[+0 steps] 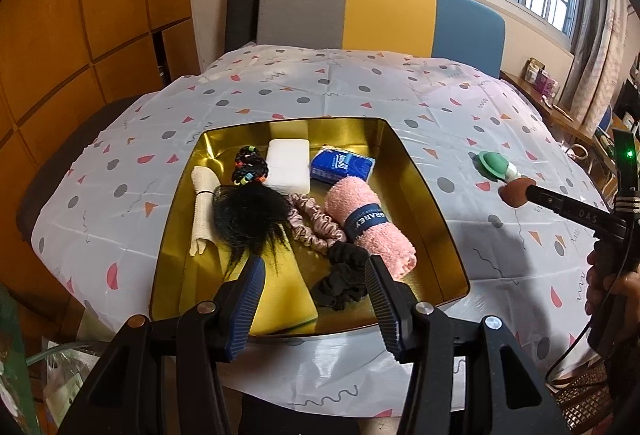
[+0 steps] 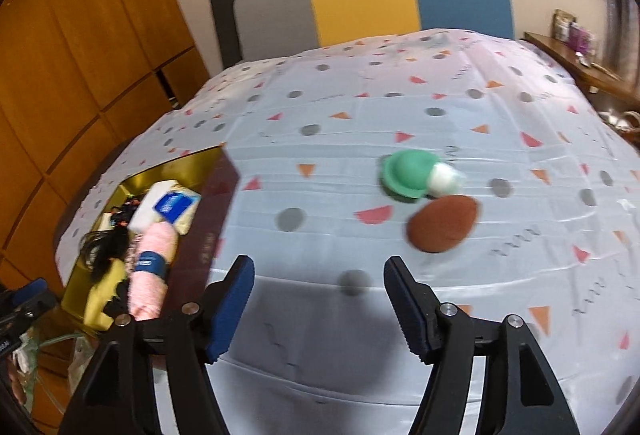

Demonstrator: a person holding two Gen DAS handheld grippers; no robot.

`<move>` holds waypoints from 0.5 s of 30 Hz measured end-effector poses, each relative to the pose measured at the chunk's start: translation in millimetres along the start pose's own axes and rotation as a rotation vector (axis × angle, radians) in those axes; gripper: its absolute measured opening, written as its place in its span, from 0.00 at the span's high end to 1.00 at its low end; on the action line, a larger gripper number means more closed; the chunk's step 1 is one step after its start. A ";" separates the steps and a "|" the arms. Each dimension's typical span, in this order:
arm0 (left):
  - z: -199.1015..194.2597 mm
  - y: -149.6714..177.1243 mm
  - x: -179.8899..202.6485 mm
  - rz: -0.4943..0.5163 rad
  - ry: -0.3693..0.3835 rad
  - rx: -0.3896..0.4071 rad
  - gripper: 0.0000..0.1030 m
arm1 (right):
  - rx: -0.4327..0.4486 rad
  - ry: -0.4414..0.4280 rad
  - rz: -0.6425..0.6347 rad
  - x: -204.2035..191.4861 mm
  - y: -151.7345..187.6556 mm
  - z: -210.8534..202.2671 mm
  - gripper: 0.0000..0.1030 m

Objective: Organize soft objects
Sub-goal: 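Grasp the brown egg sponge with the left gripper while the right moves toward the green bottle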

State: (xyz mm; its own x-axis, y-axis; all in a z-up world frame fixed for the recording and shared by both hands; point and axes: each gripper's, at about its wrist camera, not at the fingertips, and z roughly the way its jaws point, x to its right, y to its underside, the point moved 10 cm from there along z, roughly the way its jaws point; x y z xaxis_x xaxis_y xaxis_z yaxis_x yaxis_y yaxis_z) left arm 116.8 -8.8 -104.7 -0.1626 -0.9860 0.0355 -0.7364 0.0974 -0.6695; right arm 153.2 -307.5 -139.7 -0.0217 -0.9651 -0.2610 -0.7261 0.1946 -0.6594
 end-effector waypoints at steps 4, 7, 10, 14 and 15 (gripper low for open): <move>1.9 -1.7 7.6 0.008 0.018 -0.008 0.49 | 0.013 0.061 0.018 33.5 -5.3 -10.9 0.31; 2.2 -3.9 16.5 0.016 0.041 -0.006 0.49 | 0.034 0.118 0.040 65.6 -10.8 -20.6 0.29; 3.5 -5.5 26.4 0.027 0.065 -0.011 0.49 | 0.047 0.171 0.066 94.9 -11.7 -26.4 0.29; 6.1 -8.8 43.8 0.039 0.110 -0.023 0.49 | 0.058 0.223 0.144 135.5 -4.9 -30.6 0.29; 7.2 -9.8 49.5 0.043 0.125 -0.030 0.49 | 0.060 0.233 0.174 144.0 -3.1 -31.0 0.29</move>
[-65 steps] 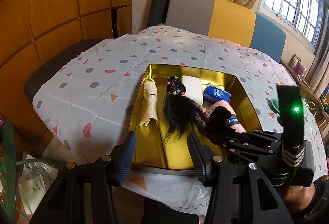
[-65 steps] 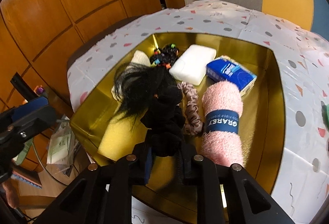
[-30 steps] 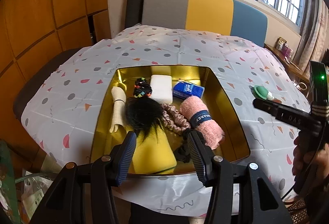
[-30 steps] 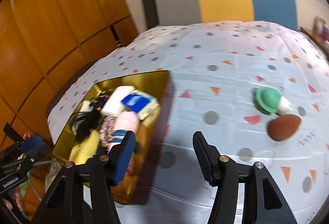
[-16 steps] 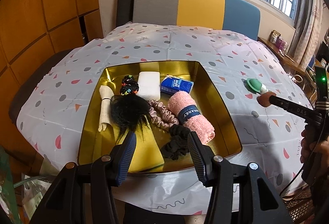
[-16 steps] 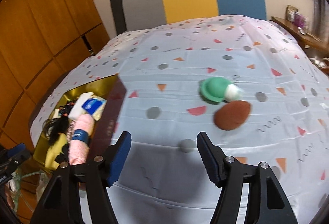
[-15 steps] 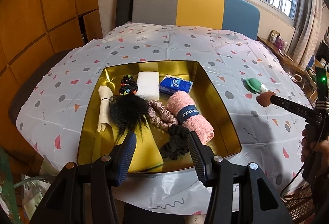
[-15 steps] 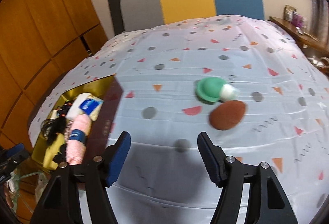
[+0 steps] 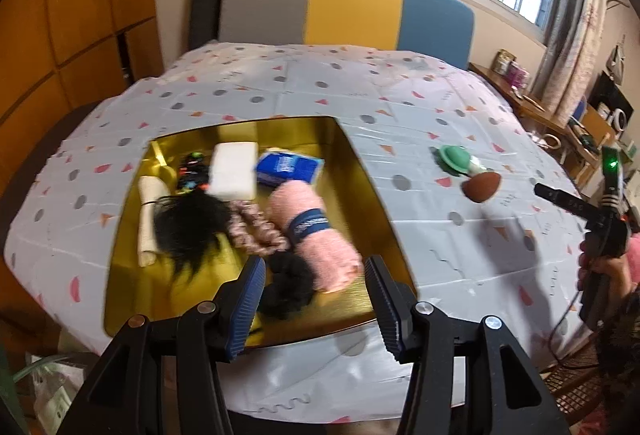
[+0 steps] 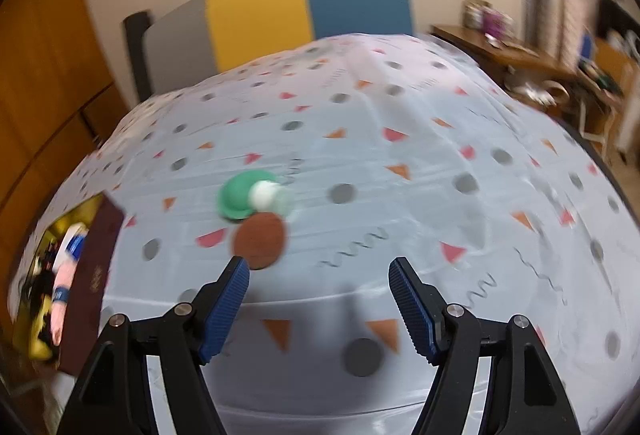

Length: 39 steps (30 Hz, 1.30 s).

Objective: Organize soft objects
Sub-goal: 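Grasp the brown egg sponge with the left gripper while the right moves toward the green bottle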

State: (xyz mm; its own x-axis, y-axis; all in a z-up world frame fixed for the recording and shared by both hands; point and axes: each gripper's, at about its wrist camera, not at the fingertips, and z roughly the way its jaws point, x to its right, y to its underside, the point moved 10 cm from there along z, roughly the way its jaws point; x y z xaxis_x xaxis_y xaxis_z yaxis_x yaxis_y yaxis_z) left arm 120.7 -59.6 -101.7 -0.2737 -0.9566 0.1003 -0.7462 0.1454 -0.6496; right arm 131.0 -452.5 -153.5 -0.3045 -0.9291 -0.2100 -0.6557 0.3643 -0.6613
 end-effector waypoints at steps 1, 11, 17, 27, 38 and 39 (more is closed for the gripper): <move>1.6 -1.7 5.9 0.006 0.014 -0.005 0.49 | -0.005 0.010 0.038 9.0 0.1 1.7 0.29; 36.8 -27.4 94.5 0.146 0.137 -0.051 0.49 | 0.012 -0.009 0.218 37.0 -9.0 -2.8 0.29; 72.6 -35.5 154.1 0.218 0.206 -0.098 0.49 | 0.021 -0.017 0.289 48.5 -11.5 -8.3 0.28; 144.4 -49.5 247.6 0.328 0.292 -0.153 0.29 | 0.005 -0.044 0.383 61.1 -11.8 -8.1 0.23; 216.3 -59.8 276.9 0.330 0.242 -0.162 0.29 | -0.015 -0.110 0.411 54.0 -12.8 -6.3 0.22; 221.2 -60.2 277.0 0.319 0.239 -0.170 0.30 | -0.016 -0.111 0.410 53.1 -12.8 -6.1 0.22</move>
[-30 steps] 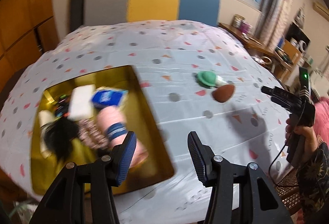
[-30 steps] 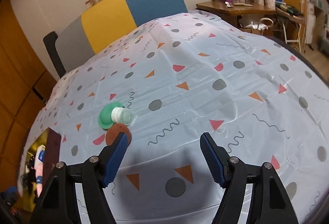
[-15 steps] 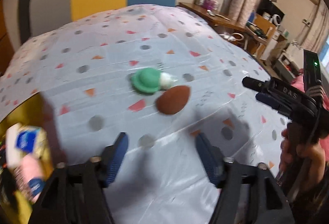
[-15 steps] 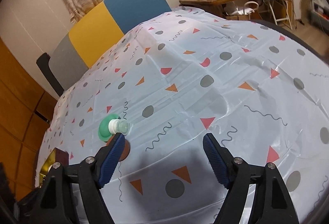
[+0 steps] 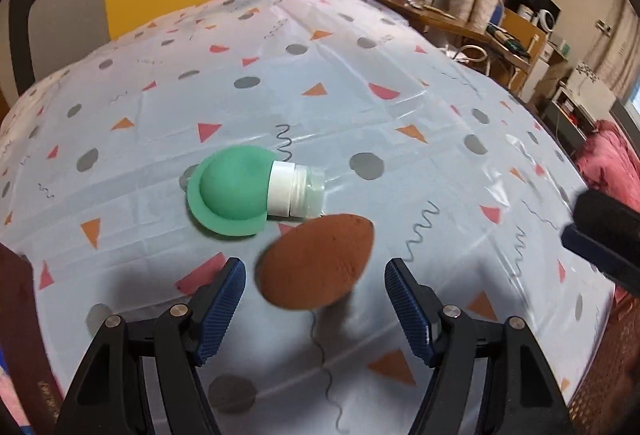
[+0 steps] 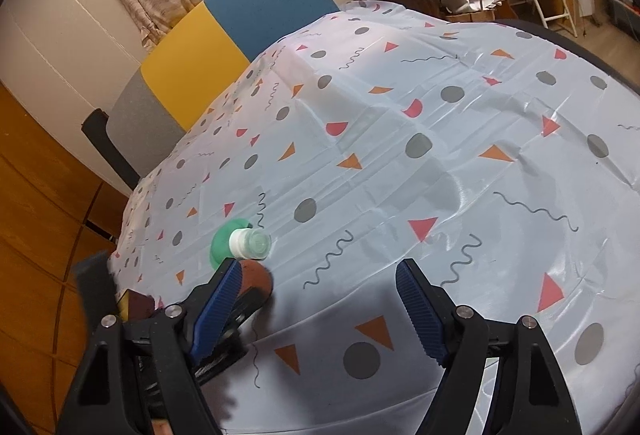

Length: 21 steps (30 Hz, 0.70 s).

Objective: Organize soft objects
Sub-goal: 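Grasp the brown egg sponge with the left gripper while the right moves toward the green bottle, then grasp the green-capped silicone bottle with the right gripper while the left holds the brown sponge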

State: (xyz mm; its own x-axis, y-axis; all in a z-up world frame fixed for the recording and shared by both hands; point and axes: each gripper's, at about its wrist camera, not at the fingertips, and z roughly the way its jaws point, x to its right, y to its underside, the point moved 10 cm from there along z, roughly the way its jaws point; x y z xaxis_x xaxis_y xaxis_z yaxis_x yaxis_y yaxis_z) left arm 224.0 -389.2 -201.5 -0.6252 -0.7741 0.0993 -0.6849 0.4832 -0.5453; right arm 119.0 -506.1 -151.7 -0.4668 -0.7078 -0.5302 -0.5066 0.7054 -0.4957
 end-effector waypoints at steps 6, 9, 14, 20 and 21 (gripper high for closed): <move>7.8 1.6 -1.6 -0.038 0.033 -0.002 0.56 | 0.000 -0.002 -0.012 -2.9 0.4 0.5 0.22; -4.6 9.5 -8.7 -0.093 0.087 -0.003 0.59 | 0.000 -0.003 -0.012 -3.0 0.3 0.6 0.22; -40.6 38.3 -15.3 -0.162 0.175 0.016 0.59 | -0.007 0.003 -0.025 -3.8 2.5 1.5 0.22; -77.8 88.7 -19.8 -0.114 0.115 0.026 0.59 | -0.028 0.019 -0.051 -6.3 9.7 7.3 0.22; -78.3 94.8 -21.0 -0.107 0.103 0.024 0.59 | -0.031 0.022 -0.056 -6.3 10.7 8.3 0.22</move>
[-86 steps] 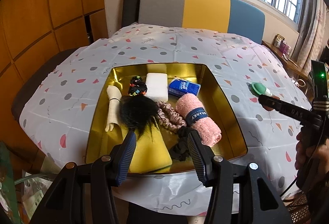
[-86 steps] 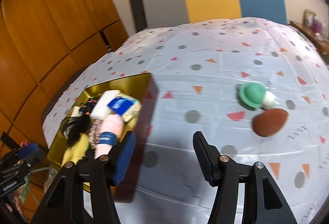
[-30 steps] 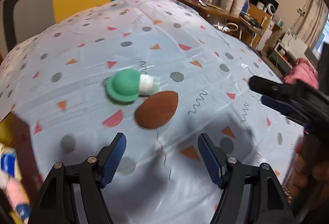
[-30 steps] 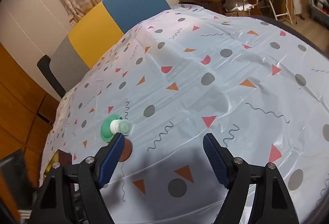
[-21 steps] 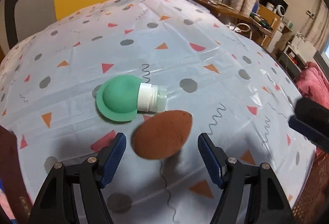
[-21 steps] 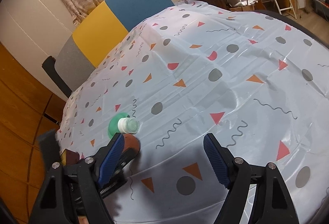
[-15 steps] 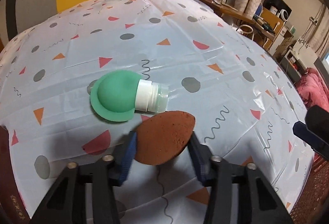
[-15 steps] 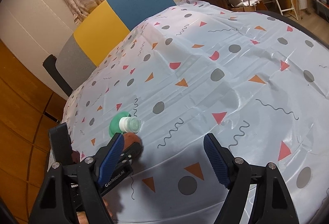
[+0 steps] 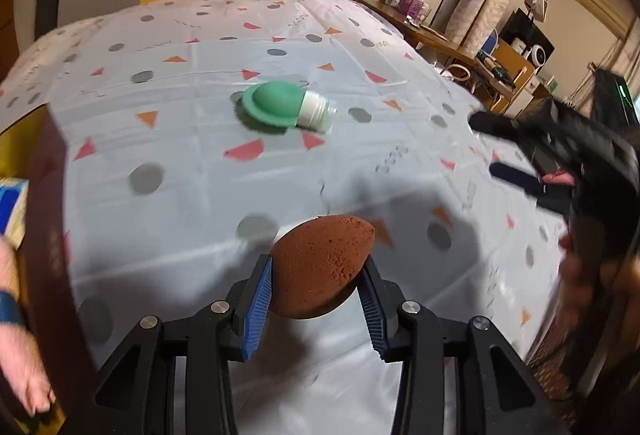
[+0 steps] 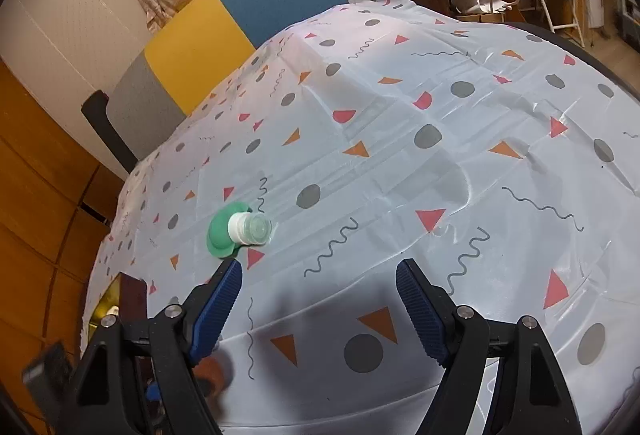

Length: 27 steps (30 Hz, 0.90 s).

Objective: Organize soft objects
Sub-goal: 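Grasp the green-capped silicone bottle with the right gripper while the left holds the brown sponge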

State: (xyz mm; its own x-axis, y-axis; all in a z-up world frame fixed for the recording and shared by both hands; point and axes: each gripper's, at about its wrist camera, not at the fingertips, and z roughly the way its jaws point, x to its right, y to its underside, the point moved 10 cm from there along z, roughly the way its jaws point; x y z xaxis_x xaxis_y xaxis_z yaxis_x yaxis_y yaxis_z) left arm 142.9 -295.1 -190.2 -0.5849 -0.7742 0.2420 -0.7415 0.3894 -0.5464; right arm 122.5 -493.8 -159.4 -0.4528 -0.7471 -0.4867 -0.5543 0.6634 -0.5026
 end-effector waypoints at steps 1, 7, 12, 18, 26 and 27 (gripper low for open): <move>2.9 7.7 -2.5 0.006 -0.015 -0.014 0.59 | -0.002 0.004 -0.005 -0.3 1.0 0.8 0.22; 12.3 10.3 -2.2 0.043 -0.045 -0.006 0.55 | 0.000 0.026 -0.046 -2.6 5.7 2.9 0.22; 17.6 10.6 -8.0 0.015 -0.034 -0.006 0.54 | -0.020 0.031 -0.076 -6.1 10.3 9.1 0.22; 19.4 15.2 -9.0 0.044 -0.031 0.059 0.55 | -0.088 0.002 -0.174 -25.3 25.5 21.2 0.22; 18.6 16.0 -12.2 0.027 -0.004 0.093 0.55 | -0.195 -0.063 -0.559 -94.9 27.6 52.0 0.21; 18.3 16.7 -11.7 0.030 -0.006 0.099 0.55 | -0.216 -0.060 -0.614 -102.2 25.8 60.2 0.21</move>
State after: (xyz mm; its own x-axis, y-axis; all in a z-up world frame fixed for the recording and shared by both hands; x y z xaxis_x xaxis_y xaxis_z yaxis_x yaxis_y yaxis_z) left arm 143.5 -288.7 -216.8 -0.6045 -0.7658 0.2195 -0.6872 0.3620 -0.6298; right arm 196.5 -397.8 -165.6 0.0267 -0.9796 -0.1992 -0.8305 0.0891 -0.5499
